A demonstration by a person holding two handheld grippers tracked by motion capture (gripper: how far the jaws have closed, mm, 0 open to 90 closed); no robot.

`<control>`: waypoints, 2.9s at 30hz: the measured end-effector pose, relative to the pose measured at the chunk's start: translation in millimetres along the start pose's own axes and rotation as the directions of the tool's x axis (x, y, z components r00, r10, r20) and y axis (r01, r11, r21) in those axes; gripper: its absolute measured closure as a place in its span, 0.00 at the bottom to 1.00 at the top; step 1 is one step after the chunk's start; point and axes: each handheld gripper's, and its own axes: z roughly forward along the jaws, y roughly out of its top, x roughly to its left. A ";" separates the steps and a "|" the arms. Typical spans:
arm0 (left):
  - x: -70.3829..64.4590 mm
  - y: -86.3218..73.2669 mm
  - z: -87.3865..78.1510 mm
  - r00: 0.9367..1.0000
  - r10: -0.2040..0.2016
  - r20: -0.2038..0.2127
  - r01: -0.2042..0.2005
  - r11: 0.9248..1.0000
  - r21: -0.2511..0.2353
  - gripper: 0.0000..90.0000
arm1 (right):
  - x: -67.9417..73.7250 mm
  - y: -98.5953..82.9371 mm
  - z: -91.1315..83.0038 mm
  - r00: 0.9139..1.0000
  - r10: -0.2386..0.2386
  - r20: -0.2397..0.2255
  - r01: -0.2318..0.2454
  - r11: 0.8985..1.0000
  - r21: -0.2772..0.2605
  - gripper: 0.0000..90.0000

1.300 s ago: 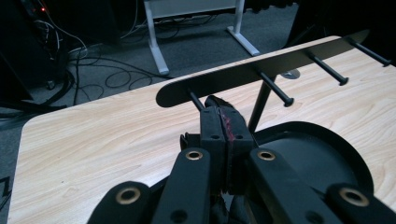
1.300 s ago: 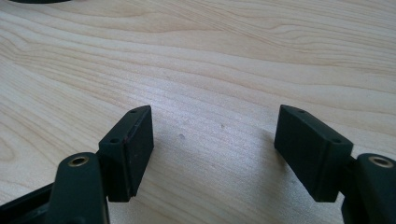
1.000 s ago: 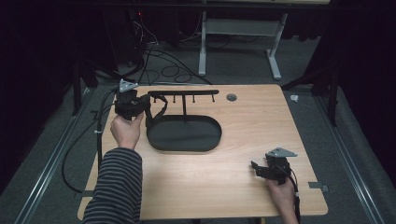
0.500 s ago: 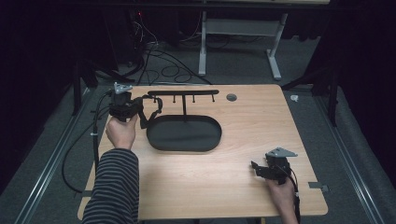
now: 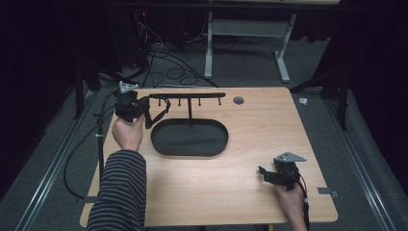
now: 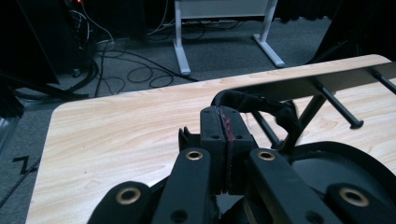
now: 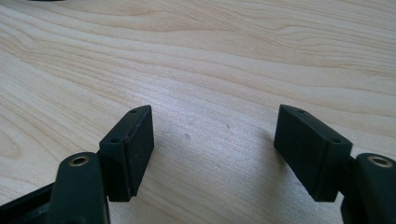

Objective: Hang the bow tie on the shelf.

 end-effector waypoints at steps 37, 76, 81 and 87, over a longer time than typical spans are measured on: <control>7.2 -22.4 7.3 0.999 -0.021 -0.049 0.023 0.999 0.031 0.99 | -0.2 0.0 -0.1 1.000 0.001 -0.002 -0.001 1.000 0.001 0.33; -8.0 -34.2 -23.8 0.997 0.057 0.046 -0.059 0.998 0.033 0.74 | 0.1 0.0 -0.1 1.000 0.000 0.001 0.000 1.000 0.001 0.33; -7.9 -35.8 -28.9 0.997 0.049 0.052 -0.050 0.999 0.014 0.73 | 0.1 0.0 0.0 1.000 0.001 0.001 -0.001 1.000 0.000 0.33; -7.9 -39.9 -32.2 0.997 0.051 0.060 -0.052 0.998 0.020 0.73 | 0.1 0.0 0.0 1.000 0.001 0.001 -0.001 1.000 0.000 0.33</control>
